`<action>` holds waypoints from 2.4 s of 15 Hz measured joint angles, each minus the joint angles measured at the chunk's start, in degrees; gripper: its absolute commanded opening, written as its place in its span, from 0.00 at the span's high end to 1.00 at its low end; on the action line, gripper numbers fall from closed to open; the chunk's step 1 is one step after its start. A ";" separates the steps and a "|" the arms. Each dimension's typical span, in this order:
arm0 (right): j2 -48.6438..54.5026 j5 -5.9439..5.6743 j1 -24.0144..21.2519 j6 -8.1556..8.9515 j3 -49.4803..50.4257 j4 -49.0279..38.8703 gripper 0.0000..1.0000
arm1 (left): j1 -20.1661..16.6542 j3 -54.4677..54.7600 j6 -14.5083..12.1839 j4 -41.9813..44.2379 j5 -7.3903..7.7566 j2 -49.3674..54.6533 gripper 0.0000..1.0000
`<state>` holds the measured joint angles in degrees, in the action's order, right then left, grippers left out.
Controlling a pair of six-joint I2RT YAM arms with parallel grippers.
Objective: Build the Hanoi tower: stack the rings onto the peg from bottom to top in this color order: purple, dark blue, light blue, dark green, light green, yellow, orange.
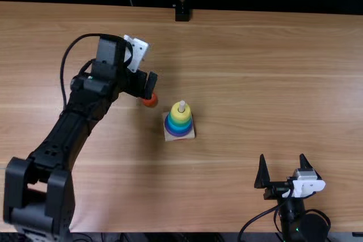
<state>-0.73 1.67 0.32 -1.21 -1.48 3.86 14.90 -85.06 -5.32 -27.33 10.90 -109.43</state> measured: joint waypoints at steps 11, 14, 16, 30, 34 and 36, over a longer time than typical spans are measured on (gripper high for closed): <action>0.00 0.00 0.00 0.04 0.00 0.00 0.00 | 4.68 -10.97 -12.83 -14.95 -6.49 -14.69 0.00; 0.00 0.00 0.02 0.02 0.00 -0.04 0.00 | 5.38 -12.50 -12.94 -14.78 -6.47 -15.74 0.00; 0.00 0.00 0.02 0.04 0.00 0.00 0.00 | 5.38 -12.50 -12.90 -14.86 -6.62 -15.82 0.00; 0.00 0.00 0.00 0.02 0.02 -0.02 0.00 | 5.38 -13.38 -13.49 -16.92 -7.06 -17.42 0.53; 0.00 -0.02 0.02 0.02 0.00 -0.02 0.00 | 5.38 -13.38 -13.88 -16.90 -7.06 -17.42 1.00; 0.00 0.00 0.02 0.04 0.00 -0.02 0.00 | 5.35 -13.35 -13.92 -16.92 -7.08 -17.42 1.00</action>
<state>-0.73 1.67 0.34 -1.17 -1.48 3.84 20.25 -98.41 -19.25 -44.25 3.81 -126.85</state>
